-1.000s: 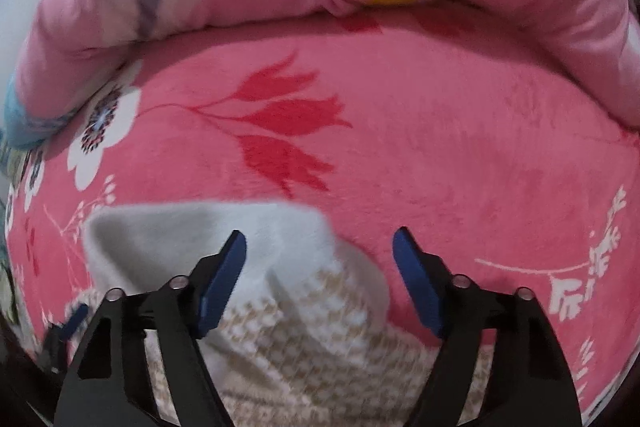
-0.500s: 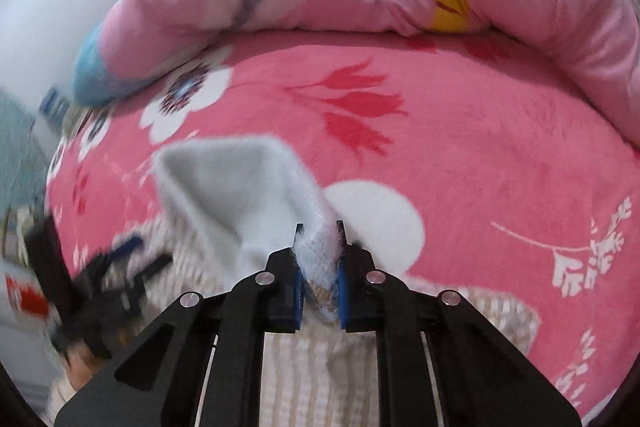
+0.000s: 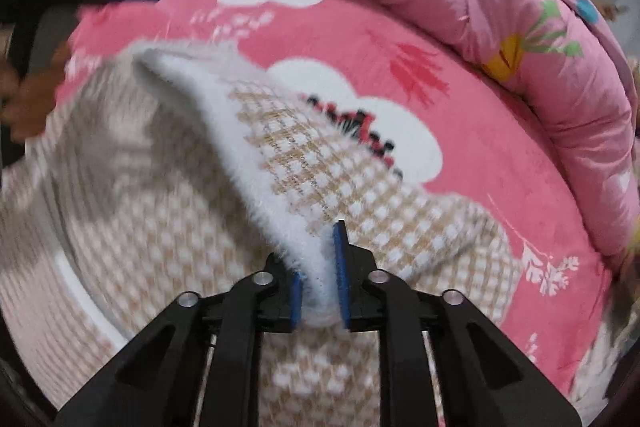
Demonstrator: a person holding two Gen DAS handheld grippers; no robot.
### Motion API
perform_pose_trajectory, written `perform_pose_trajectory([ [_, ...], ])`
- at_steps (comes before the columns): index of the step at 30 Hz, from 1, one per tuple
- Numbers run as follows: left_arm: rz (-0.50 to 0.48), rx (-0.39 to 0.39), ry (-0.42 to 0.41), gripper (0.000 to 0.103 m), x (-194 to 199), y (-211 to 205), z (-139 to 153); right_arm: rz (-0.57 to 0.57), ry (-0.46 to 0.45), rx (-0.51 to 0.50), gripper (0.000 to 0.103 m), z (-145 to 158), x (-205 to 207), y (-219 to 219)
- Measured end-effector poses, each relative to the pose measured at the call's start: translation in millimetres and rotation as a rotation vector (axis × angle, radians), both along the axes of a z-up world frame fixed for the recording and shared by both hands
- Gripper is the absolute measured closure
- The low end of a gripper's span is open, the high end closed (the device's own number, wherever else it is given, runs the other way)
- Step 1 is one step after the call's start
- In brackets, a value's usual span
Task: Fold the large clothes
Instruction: 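Grasp the coat's sleeve cuff with the right tool and lift it, then fold the held sleeve across the coat with the right tool and release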
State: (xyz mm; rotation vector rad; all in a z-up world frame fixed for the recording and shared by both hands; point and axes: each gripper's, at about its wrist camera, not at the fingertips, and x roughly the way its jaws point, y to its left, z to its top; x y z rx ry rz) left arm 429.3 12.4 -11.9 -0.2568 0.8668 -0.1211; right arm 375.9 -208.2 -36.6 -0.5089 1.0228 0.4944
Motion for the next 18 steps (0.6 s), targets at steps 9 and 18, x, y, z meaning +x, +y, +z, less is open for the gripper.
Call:
perform_pose_trajectory([
  [9,-0.098,0.206,0.126,0.008,-18,-26,-48,-0.123,0.179,0.43,0.046,45,-4,-62],
  [18,-0.098,0.209,0.139,0.008,-26,-25,-55,-0.485,0.339,0.456,0.084,-12,67,-93],
])
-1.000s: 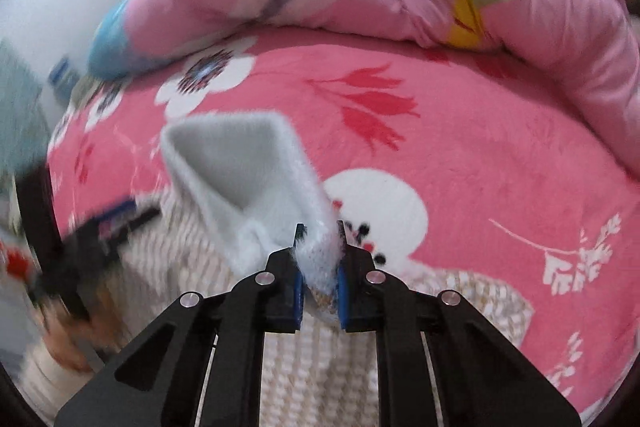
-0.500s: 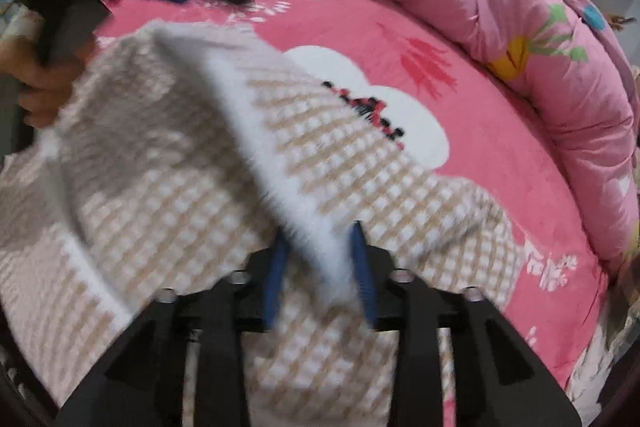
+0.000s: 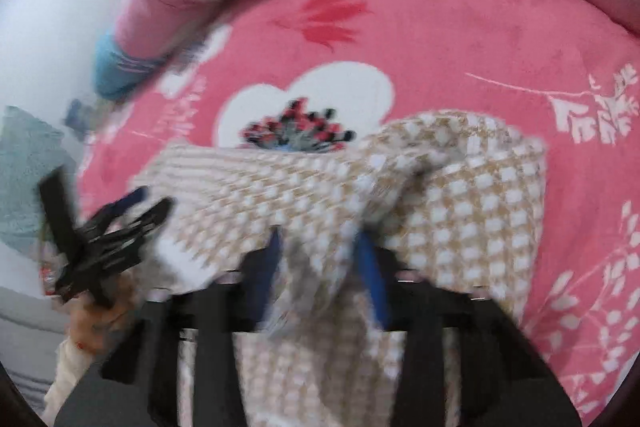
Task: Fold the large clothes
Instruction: 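Fold the held sleeve across the coat with the right tool and release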
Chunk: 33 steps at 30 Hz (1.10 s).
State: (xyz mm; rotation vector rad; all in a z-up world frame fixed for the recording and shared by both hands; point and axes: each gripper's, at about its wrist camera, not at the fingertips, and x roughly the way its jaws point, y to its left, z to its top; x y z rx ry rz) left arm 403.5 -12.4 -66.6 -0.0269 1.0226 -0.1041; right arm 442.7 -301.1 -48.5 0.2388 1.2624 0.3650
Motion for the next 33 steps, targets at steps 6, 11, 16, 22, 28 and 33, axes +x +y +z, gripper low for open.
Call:
perform_pose_trajectory([
  [6,0.003,0.027,-0.013,0.007,-3,-9,-2,0.018,-0.076,-0.117,0.09,-3,28,5],
  [11,-0.004,0.038,-0.019,0.007,-3,-12,-3,0.032,-0.059,-0.233,0.06,-4,23,7],
  [16,-0.006,0.035,-0.025,0.007,-2,-14,-5,0.007,-0.241,-0.262,0.057,54,-7,17],
  [22,-0.005,0.026,-0.038,0.007,-5,-8,-5,0.201,-0.28,-0.202,0.057,28,-7,84],
  [28,-0.037,-0.01,-0.074,0.007,-16,6,7,0.186,-0.227,-0.237,0.057,-13,-31,73],
  [33,-0.086,-0.032,-0.21,0.007,-30,6,35,0.177,-0.209,-0.269,0.057,7,-56,55],
])
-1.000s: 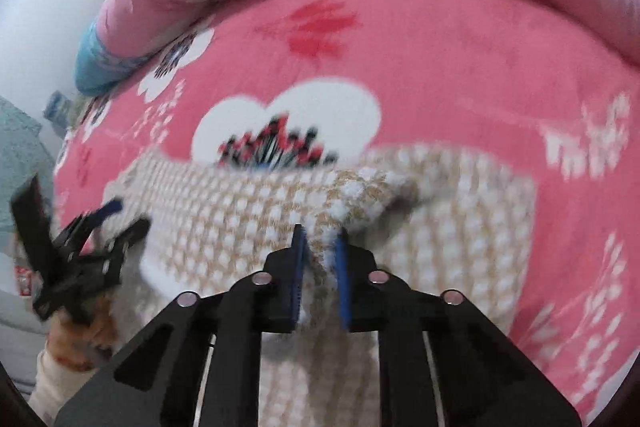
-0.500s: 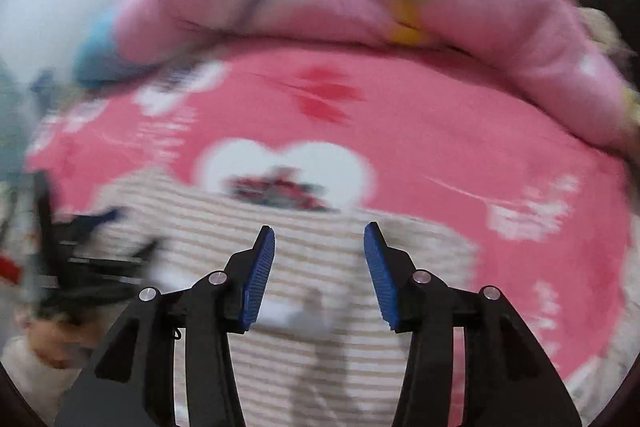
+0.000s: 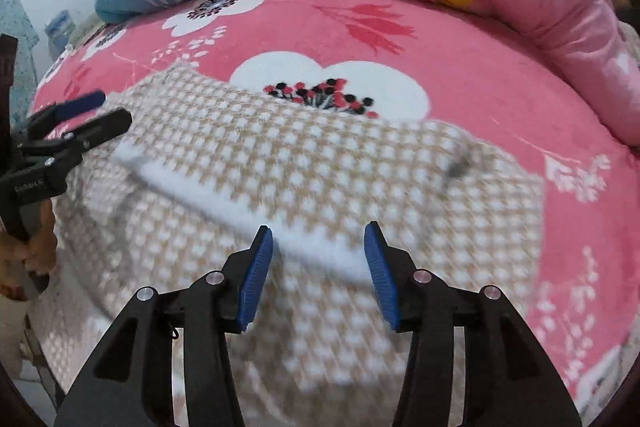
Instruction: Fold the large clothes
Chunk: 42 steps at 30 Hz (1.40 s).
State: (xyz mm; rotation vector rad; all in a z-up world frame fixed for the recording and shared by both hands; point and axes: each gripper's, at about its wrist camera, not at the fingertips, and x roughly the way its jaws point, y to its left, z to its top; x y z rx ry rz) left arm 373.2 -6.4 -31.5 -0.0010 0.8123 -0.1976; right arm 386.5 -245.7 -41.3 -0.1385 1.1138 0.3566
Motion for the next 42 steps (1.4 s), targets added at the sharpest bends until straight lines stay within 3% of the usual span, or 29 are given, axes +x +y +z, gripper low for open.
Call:
perform_pose_trajectory([
  [3,0.003,0.094,0.024,0.007,9,-22,-1,-0.021,-0.067,0.041,0.057,23,2,1],
  [6,0.015,0.234,0.165,0.007,23,-42,-32,-0.026,-0.086,0.023,0.057,19,16,19],
  [9,0.031,0.177,0.157,0.007,15,-30,-38,-0.035,-0.014,-0.065,0.055,-25,23,26],
  [14,0.053,0.219,0.138,0.007,-22,-2,-18,-0.061,-0.032,-0.058,0.048,-6,-17,11],
  [17,0.088,0.16,0.095,0.007,-55,24,2,-0.052,-0.034,-0.016,0.04,16,-54,2],
  [19,0.111,0.104,0.072,0.007,-83,40,13,-0.033,-0.076,0.021,0.029,31,-85,-2],
  [22,0.124,0.037,0.036,0.007,-129,54,21,0.008,-0.131,0.095,0.021,50,-130,0],
  [25,0.122,-0.006,0.004,0.007,-175,59,18,0.054,-0.144,0.174,0.019,49,-169,10],
  [30,0.128,-0.109,-0.034,0.007,-245,65,5,0.107,-0.122,0.234,0.019,22,-211,30],
  [34,0.121,-0.16,-0.03,0.008,-270,64,-10,0.103,-0.064,0.227,0.019,-7,-221,35],
  [37,0.143,-0.199,-0.019,0.009,-274,70,-19,0.105,-0.097,0.188,0.019,-19,-225,39],
  [42,0.182,-0.269,0.001,0.034,-260,86,-25,0.099,-0.088,0.199,0.019,-19,-224,38],
])
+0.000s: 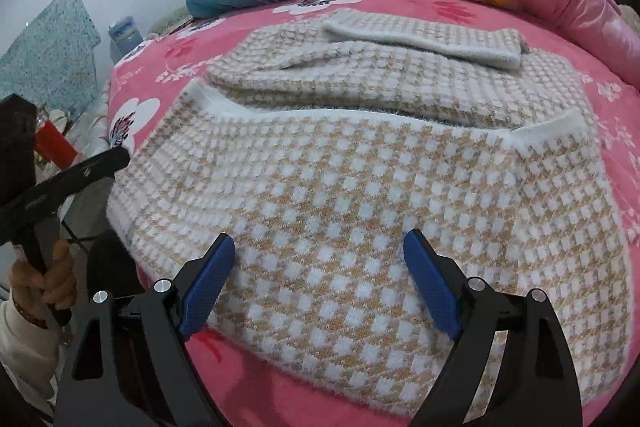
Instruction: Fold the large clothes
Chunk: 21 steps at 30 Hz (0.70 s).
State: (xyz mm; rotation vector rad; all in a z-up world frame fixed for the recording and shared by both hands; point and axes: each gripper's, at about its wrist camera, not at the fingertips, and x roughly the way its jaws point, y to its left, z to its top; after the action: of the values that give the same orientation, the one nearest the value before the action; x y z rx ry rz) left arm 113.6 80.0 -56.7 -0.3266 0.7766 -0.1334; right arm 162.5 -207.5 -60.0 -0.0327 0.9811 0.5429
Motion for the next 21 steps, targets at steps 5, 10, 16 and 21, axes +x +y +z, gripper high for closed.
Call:
perform_pose_trajectory([
  [5,0.001,-0.007,0.056,0.057,19,7,-10,-0.001,-0.007,0.002,0.019,-1,0,1],
  [10,-0.054,-0.044,-0.003,0.062,9,6,2,0.001,-0.01,0.009,0.019,-1,0,-1],
  [16,-0.117,-0.02,0.023,0.062,18,-9,-3,0.001,-0.007,0.002,0.018,-2,0,1],
  [21,-0.082,-0.028,0.012,0.062,32,0,0,0.005,-0.006,-0.003,0.018,-2,1,2],
])
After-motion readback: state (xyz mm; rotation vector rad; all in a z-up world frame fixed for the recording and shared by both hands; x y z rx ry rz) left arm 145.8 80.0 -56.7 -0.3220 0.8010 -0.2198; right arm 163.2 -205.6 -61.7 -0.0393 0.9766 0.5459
